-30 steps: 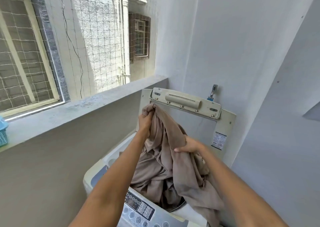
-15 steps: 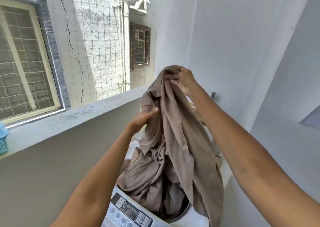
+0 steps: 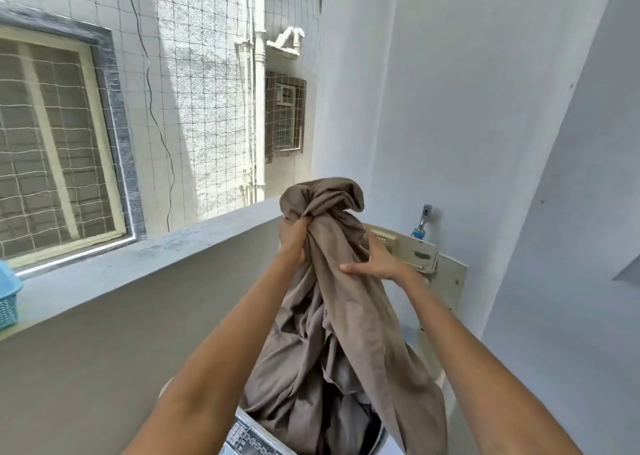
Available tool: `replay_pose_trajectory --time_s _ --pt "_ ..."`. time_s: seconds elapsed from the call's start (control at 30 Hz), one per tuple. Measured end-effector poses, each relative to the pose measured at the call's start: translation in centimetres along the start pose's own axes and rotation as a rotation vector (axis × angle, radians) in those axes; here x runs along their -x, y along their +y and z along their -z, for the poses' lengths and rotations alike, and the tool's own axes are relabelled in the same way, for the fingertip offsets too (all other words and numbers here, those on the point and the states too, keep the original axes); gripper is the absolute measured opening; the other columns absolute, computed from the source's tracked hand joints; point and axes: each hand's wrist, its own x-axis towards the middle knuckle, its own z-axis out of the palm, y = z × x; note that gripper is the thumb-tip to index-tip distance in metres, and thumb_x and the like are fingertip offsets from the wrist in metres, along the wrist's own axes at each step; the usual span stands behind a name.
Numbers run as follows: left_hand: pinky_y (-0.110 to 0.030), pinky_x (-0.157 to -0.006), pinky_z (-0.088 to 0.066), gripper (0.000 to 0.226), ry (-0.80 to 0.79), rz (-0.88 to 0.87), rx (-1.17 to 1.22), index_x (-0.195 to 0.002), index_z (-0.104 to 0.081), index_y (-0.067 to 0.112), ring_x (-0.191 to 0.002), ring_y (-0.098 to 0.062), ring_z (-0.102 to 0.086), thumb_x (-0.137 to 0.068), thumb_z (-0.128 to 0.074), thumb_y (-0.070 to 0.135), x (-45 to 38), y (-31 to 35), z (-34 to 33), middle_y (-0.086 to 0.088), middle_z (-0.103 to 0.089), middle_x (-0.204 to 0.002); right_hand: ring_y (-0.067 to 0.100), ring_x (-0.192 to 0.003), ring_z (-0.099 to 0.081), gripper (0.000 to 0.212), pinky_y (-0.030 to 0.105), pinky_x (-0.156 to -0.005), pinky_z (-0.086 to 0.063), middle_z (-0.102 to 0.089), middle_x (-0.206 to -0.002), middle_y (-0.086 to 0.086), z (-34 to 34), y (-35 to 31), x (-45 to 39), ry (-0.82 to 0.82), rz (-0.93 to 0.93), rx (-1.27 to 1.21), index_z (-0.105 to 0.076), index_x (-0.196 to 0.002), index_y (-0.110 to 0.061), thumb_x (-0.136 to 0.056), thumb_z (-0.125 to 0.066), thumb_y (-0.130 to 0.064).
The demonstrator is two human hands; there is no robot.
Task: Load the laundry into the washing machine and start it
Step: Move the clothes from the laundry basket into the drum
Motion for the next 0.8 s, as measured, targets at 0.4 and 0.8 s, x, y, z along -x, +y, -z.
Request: replay_pose_trajectory --time_s 0.4,0.8 --pt "-0.025 -0.066 -0.05 0.012 -0.021 -0.056 -0.127 -0.089 -0.058 0.008 -0.081 -0.021 -0.06 -0.085 -0.066 0.015 -0.5 1.0 -0.4 -0.005 -0.06 -0.08 0.027 -0.079 -0.066 0.042 0.048 -0.077 -0.057 -0.067 -0.099 0.017 -2.6 -1.2 0.0 0.389 -0.163 -0.724 -0.064 -0.105 -0.011 -0.088 -0.031 0.009" --pt "-0.029 -0.097 -0.047 0.067 -0.383 -0.317 -0.362 -0.13 -0.041 0.011 -0.11 -0.011 -0.057 -0.075 -0.078 0.024 -2.7 1.4 0.1 0.001 -0.059 -0.118 0.034 -0.1 -0.061 0.038 0.044 -0.094 -0.049 -0.06 -0.106 0.018 2.0 -10.5 -2.2 0.196 0.032 -1.173 -0.044 -0.12 -0.011 -0.091 -0.03 0.009"
